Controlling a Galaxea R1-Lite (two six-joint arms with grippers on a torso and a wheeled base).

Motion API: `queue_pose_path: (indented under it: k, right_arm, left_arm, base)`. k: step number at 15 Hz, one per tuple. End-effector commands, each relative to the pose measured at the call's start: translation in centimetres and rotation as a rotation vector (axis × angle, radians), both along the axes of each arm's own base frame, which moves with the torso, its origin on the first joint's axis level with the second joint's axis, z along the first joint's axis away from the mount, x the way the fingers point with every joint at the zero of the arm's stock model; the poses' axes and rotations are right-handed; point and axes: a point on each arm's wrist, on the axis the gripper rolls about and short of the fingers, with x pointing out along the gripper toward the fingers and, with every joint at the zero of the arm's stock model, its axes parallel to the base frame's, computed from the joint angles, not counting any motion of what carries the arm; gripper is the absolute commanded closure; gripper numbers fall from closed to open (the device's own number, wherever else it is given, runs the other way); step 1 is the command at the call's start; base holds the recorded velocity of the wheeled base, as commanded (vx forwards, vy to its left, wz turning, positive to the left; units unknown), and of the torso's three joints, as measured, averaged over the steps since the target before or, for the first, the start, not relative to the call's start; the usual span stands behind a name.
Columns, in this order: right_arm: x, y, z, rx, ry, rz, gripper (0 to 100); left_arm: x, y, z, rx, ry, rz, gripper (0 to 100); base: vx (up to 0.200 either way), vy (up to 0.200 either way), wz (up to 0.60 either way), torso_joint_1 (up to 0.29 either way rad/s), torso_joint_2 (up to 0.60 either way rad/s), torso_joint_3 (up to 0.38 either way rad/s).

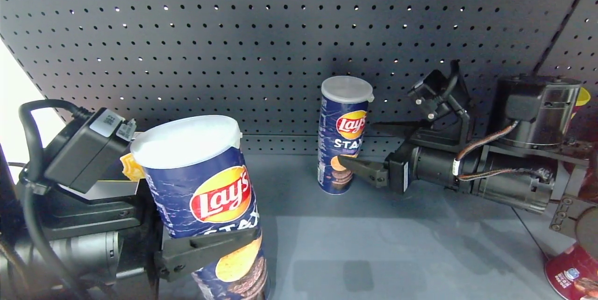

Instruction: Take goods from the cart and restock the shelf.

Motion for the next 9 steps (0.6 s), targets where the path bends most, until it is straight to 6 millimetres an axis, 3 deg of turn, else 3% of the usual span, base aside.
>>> queue_pose_path:
  k: [1, 9]
  right_arm:
    - [0.0, 0.0, -0.7, -0.01, 0.014, 0.001, 0]
    - [1.0, 0.6, -2.7, -0.026, 0.036, -0.001, 0]
  left_arm:
    - [0.0, 0.0, 0.0, 0.0, 0.001, 0.0, 100]
    - [0.0, 0.0, 0.0, -0.001, 0.0, 0.002, 100]
  base:
    - [0.0, 0.0, 0.0, 0.0, 0.0, 0.0]
    - [0.0, 0.0, 0.0, 0.0, 0.0, 0.0]
